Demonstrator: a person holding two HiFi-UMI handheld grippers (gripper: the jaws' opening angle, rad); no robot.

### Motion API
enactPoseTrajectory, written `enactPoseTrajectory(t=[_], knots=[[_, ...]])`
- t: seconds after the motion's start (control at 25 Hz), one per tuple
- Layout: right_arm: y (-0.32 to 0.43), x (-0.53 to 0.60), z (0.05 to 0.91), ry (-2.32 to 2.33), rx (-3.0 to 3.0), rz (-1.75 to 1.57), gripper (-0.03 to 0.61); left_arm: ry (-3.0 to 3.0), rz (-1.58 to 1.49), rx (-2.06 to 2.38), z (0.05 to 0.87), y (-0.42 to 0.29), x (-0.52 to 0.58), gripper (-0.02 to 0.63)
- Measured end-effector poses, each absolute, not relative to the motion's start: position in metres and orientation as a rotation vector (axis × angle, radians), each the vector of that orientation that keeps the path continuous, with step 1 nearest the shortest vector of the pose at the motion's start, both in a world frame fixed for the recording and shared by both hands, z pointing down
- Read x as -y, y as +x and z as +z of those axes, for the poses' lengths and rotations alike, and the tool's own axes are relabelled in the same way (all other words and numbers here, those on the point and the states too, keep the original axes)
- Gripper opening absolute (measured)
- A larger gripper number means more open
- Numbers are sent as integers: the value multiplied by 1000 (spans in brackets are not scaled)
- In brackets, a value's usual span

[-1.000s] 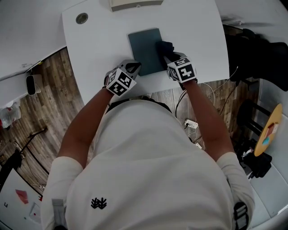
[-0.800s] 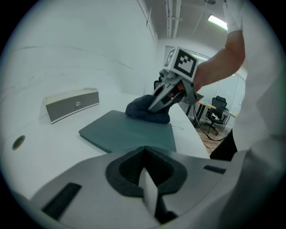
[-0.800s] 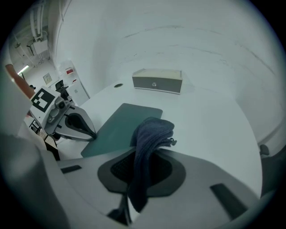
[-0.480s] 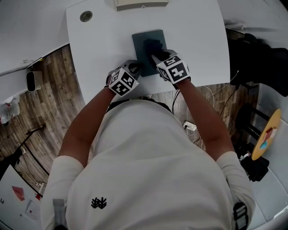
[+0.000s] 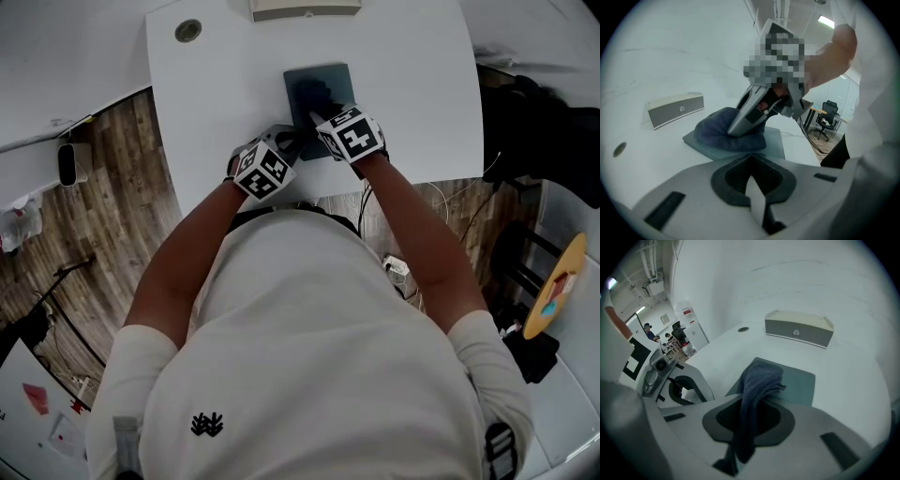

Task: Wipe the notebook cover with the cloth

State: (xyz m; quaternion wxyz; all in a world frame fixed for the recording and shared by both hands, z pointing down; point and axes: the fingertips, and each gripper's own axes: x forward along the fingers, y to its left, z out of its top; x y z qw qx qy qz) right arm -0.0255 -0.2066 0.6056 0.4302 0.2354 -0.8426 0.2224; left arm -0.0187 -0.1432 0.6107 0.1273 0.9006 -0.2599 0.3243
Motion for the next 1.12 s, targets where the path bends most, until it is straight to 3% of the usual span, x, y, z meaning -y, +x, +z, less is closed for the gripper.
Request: enactPoseTrajectory(t=[1.12], knots=[[74,246,601,792,2003,593,44,2611,945,724,614,-19,140,5]])
